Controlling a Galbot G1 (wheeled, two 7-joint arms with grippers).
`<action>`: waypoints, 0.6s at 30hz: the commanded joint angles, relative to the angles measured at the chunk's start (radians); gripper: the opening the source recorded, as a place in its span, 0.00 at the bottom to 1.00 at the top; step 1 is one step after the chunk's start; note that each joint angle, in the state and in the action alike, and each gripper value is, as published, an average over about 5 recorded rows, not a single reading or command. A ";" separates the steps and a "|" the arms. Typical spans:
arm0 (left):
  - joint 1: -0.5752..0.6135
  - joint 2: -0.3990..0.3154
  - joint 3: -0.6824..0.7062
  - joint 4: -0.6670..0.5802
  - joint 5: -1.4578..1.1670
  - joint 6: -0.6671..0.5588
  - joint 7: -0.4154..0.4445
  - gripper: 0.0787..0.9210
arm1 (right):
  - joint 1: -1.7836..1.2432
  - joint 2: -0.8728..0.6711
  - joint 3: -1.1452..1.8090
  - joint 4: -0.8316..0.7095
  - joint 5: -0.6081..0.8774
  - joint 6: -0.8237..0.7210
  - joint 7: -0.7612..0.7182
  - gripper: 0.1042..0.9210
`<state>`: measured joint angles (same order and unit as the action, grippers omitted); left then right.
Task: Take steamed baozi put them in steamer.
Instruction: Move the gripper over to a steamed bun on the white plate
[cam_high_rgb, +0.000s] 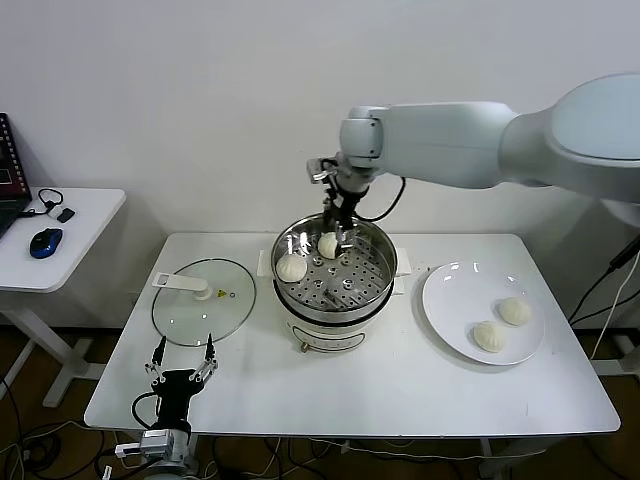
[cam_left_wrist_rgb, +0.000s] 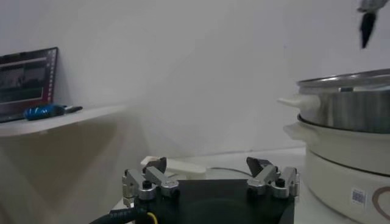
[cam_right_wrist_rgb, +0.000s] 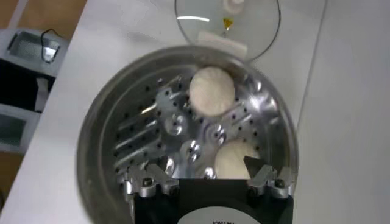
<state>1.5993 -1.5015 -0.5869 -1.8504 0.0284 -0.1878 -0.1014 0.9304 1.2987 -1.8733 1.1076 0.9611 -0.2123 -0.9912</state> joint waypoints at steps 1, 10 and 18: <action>0.009 -0.001 -0.001 -0.004 0.009 -0.006 -0.003 0.88 | 0.120 -0.326 -0.101 0.160 -0.103 0.093 -0.052 0.88; 0.013 -0.006 -0.011 -0.007 0.015 -0.003 -0.002 0.88 | 0.075 -0.541 -0.146 0.192 -0.280 0.170 -0.074 0.88; 0.018 -0.014 -0.011 0.003 0.028 -0.009 -0.003 0.88 | -0.033 -0.635 -0.110 0.163 -0.369 0.195 -0.069 0.88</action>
<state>1.6142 -1.5120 -0.5984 -1.8522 0.0474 -0.1946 -0.1042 0.9645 0.8471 -1.9809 1.2514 0.7228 -0.0640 -1.0492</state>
